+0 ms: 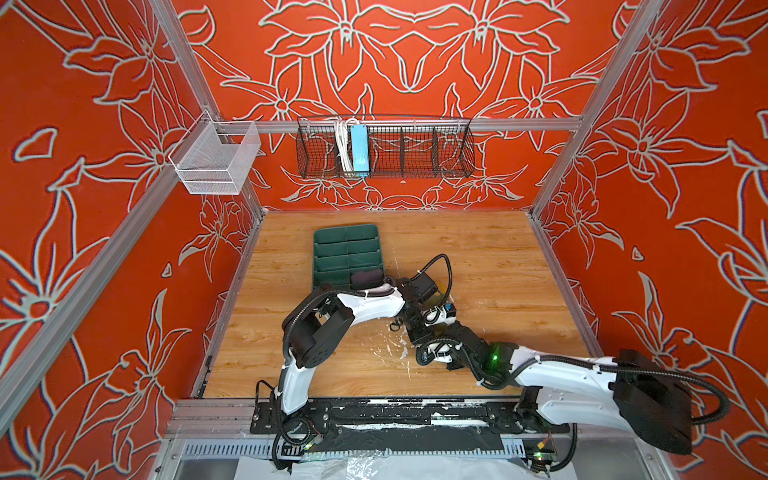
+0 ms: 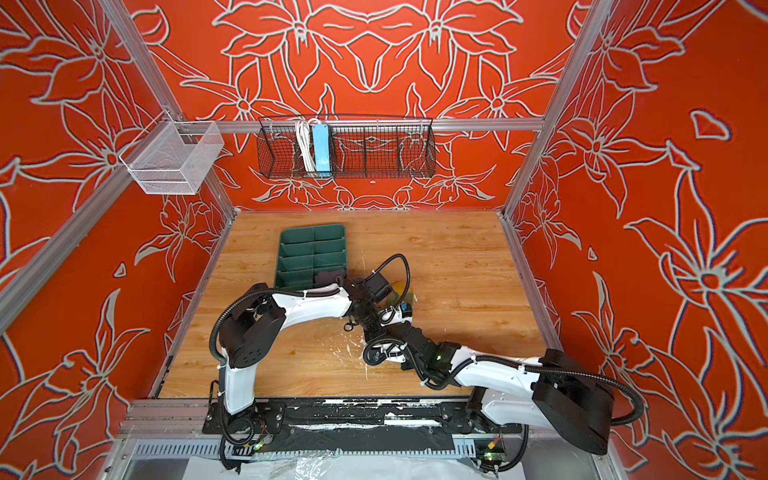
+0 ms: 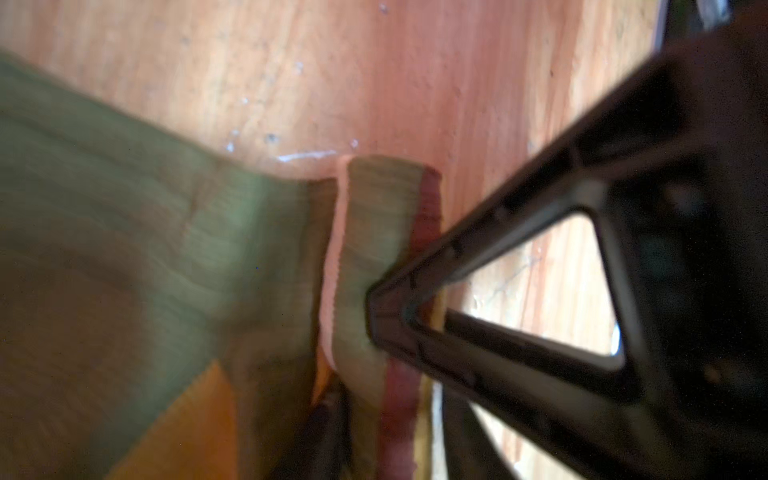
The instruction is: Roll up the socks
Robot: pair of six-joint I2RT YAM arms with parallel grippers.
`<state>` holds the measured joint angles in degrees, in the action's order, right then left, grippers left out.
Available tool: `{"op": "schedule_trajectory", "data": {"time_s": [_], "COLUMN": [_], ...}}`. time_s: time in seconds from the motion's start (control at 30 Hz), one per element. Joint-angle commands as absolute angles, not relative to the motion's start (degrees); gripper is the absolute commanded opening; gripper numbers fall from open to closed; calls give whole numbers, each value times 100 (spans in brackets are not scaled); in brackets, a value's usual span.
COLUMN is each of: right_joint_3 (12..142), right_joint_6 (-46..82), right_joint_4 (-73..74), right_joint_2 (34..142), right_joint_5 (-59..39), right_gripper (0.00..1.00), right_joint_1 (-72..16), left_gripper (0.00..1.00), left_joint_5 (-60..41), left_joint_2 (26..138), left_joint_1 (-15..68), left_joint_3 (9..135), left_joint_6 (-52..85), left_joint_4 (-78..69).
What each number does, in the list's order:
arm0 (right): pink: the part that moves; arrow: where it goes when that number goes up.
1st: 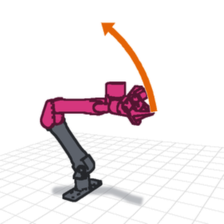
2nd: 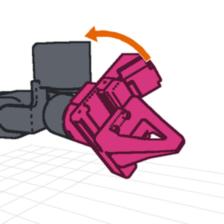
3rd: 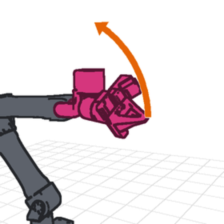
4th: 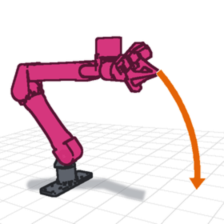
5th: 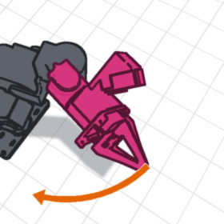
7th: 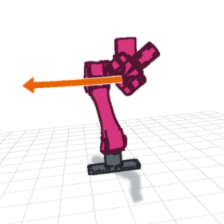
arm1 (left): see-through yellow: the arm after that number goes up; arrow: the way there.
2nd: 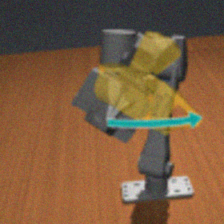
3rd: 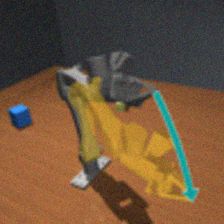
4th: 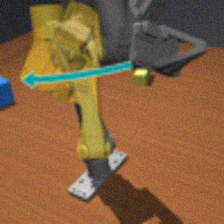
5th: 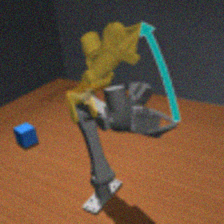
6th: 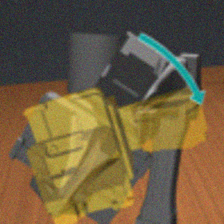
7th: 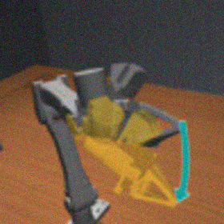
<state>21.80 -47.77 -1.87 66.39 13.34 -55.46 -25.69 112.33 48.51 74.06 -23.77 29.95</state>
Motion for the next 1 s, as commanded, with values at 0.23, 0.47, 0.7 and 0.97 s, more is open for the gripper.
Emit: {"op": "schedule_trajectory", "data": {"time_s": [0.23,0.47,0.7,0.97], "right_joint_3": [2960,3346,3802,4506], "right_joint_6": [-4126,-4000,-4030,-4060], "right_joint_4": [-1985,-2644,-3116,-3659], "right_joint_2": [6540,6487,7022,8078], "right_joint_5": [-11,-900,-1746,-2429], "right_gripper": [0,0,0,0], "right_joint_1": [-5247,-4746,-4267,-4184], "left_gripper": [58,70,97,98], "left_joint_5": [-1170,524,675,-603], "left_joint_2": [9457,7569,5301,4446], "left_joint_1": [4904,4896,4874,4878], "left_joint_3": [5969,5227,4696,4906], "left_joint_6": [-2139,-2127,-3018,-3731], "left_joint_4": [1929,1141,1318,2098]}}
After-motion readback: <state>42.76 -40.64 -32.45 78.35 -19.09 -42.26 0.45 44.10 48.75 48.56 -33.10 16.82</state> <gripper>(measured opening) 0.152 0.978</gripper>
